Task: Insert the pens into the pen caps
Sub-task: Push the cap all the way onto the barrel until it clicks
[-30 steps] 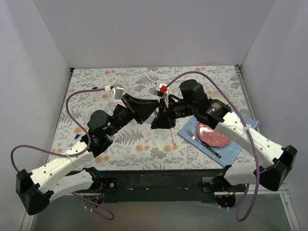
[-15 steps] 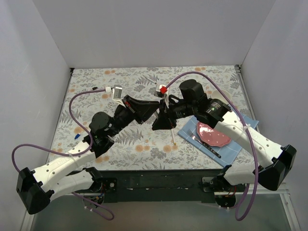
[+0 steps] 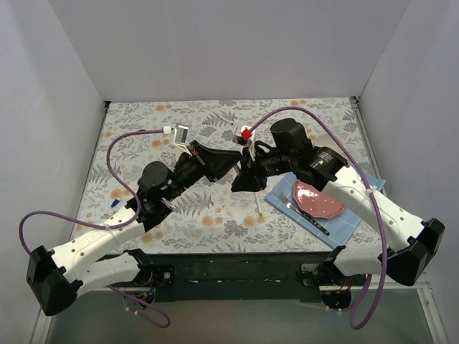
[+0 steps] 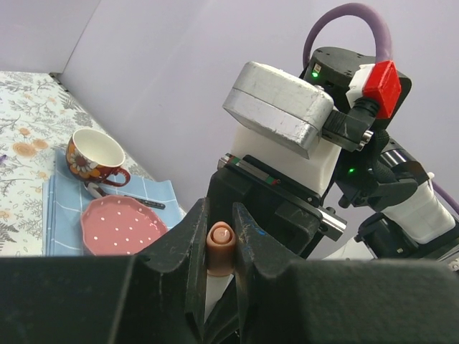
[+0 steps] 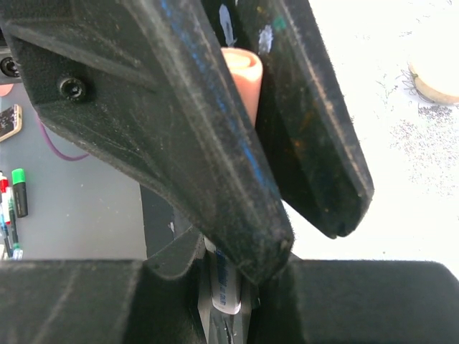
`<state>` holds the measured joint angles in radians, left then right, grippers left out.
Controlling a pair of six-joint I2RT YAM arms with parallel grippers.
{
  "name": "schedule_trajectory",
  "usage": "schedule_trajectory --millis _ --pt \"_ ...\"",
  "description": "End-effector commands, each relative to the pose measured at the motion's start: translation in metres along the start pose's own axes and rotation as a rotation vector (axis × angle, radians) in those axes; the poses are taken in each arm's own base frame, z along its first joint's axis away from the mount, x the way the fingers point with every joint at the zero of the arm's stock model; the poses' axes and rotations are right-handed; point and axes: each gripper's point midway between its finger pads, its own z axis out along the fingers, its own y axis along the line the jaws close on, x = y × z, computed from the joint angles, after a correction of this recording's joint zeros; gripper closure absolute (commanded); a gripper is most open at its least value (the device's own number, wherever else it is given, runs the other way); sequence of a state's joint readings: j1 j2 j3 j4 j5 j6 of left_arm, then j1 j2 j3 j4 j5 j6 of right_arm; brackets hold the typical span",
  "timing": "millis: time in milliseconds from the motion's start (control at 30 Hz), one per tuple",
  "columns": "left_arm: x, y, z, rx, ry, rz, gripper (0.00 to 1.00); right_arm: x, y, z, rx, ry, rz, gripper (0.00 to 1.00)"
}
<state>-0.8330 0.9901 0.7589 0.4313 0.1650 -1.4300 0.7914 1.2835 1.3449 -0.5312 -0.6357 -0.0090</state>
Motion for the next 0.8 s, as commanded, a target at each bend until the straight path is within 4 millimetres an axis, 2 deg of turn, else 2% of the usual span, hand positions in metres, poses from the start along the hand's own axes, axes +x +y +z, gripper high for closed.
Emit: schedule_trajectory --millis 0,233,500,633,667,700,733,767 --pt "0.196 0.023 -0.098 -0.072 0.835 -0.314 1.0 -0.22 0.003 -0.089 0.255 -0.721 -0.489 0.99" --pt "0.195 0.021 -0.092 -0.04 0.799 -0.315 1.0 -0.237 0.014 -0.092 0.198 -0.766 -0.466 0.99" --pt "0.199 0.013 -0.088 -0.004 0.79 -0.338 1.0 -0.236 0.007 -0.08 0.17 -0.767 -0.436 0.99" --pt "0.196 0.011 -0.089 0.0 0.782 -0.342 1.0 -0.239 0.012 -0.078 0.146 -0.751 -0.447 0.99" --pt "0.183 0.001 -0.081 0.018 0.748 -0.323 1.0 -0.231 0.009 -0.071 0.134 -0.714 -0.433 0.99" --pt "0.174 0.0 -0.075 0.016 0.723 -0.292 1.0 -0.224 0.008 -0.065 0.12 -0.681 -0.426 0.99" --pt "0.165 -0.001 -0.07 0.004 0.702 -0.271 0.95 -0.216 0.006 -0.06 0.111 -0.659 -0.42 0.99" --pt "0.156 0.0 -0.067 -0.031 0.691 -0.258 0.81 -0.197 0.004 -0.053 0.098 -0.625 -0.404 0.99"
